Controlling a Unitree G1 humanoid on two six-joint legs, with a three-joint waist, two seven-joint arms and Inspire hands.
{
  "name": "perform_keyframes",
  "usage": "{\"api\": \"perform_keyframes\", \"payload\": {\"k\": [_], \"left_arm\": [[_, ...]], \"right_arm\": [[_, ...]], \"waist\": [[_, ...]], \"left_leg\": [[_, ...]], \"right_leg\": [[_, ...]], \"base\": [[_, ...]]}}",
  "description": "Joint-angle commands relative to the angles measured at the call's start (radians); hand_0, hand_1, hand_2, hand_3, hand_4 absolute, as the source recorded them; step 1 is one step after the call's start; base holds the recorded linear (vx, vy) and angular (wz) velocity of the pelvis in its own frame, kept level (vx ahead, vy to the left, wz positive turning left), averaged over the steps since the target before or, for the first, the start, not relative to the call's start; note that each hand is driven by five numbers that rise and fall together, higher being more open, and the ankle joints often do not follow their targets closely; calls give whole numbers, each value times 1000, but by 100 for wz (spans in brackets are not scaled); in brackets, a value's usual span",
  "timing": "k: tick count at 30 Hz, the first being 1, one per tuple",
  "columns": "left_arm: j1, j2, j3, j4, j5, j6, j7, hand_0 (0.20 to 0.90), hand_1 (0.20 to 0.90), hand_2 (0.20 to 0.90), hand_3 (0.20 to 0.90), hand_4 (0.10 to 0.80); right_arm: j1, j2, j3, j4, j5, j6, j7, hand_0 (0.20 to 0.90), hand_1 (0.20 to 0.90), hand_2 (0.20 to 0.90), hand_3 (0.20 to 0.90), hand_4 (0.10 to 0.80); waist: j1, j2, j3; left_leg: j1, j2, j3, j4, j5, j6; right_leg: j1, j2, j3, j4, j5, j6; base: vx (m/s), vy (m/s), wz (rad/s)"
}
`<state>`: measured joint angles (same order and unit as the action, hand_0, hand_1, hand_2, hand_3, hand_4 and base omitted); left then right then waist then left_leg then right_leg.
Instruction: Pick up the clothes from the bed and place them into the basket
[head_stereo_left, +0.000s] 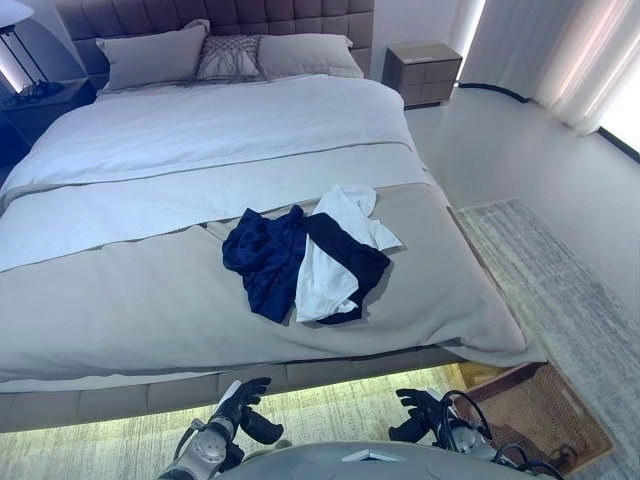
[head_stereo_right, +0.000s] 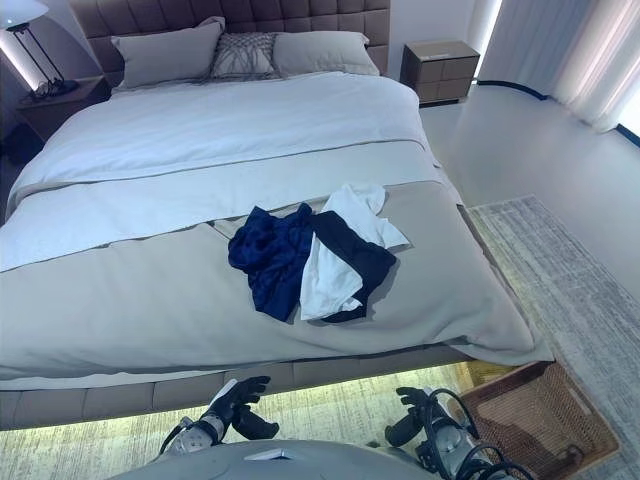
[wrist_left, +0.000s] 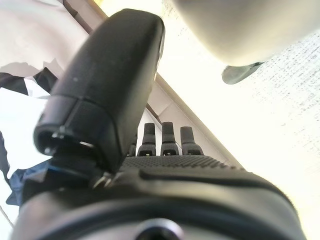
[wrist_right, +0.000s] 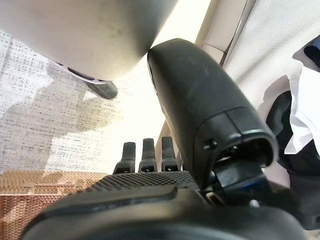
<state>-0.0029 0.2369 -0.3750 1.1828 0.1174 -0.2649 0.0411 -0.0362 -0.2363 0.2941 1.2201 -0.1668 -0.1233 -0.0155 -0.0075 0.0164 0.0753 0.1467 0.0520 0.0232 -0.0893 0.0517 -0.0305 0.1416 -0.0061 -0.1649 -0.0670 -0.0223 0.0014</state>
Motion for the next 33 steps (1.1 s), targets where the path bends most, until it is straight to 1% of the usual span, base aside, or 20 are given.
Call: {"api": "perform_keyframes", "payload": {"k": [1,4,7,10,21,28,32,33], "left_arm": [[-83,-6,3,4,20,-34,15,900,900,900,900,800],[-80,-5,4,6,23,-37,16,900,900,900,900,800],[-80,-8,5,6,9,2,-22,900,900,900,900,800],[-79,-11,8,19,6,25,-18,900,900,900,900,800],[-86,-7,6,12,16,-22,9,900,900,900,900,800],[-84,-12,2,3,22,-47,30,900,900,900,900,800],[-94,-12,-3,-3,33,-54,70,900,900,900,900,800],[-99,-8,-5,-5,60,-59,102,900,900,900,900,800]], "right_arm": [[-69,3,40,27,17,3,-2,900,900,900,900,800],[-66,4,38,28,15,7,-4,900,900,900,900,800],[-63,3,34,28,18,15,-10,900,900,900,900,800],[-65,3,33,25,16,19,-21,900,900,900,900,800],[-71,-4,39,16,17,29,-18,900,900,900,900,800],[-77,-9,40,23,-5,31,-56,900,900,900,900,800],[-86,-14,45,20,-36,12,-77,900,900,900,900,800],[-92,-15,57,13,-48,-1,-94,900,900,900,900,800]], "waist": [[-1,-34,26],[-2,-35,26],[-2,-36,26],[-4,-36,29],[-6,-30,36],[-1,-24,40],[1,-20,44],[6,-18,46]], "left_leg": [[4,-46,26,2,-95,41],[5,-46,27,2,-95,41],[5,-45,30,2,-95,41],[4,-44,30,2,-93,41],[-3,-44,28,2,-90,41],[-3,-45,21,2,-89,39],[-4,-46,17,2,-87,39],[-6,-48,12,2,-86,40]], "right_leg": [[-16,-61,78,36,13,84],[-15,-60,80,33,14,83],[-16,-60,81,34,13,83],[-21,-59,84,37,15,82],[-30,-61,86,41,15,81],[-28,-65,81,44,11,80],[-31,-67,77,53,7,80],[-32,-69,73,54,6,79]], "base": [[7,8,-4],[9,4,-3],[0,0,0],[0,0,0],[-5,0,-1],[0,0,0],[-9,-5,1],[-39,-27,4]]}}
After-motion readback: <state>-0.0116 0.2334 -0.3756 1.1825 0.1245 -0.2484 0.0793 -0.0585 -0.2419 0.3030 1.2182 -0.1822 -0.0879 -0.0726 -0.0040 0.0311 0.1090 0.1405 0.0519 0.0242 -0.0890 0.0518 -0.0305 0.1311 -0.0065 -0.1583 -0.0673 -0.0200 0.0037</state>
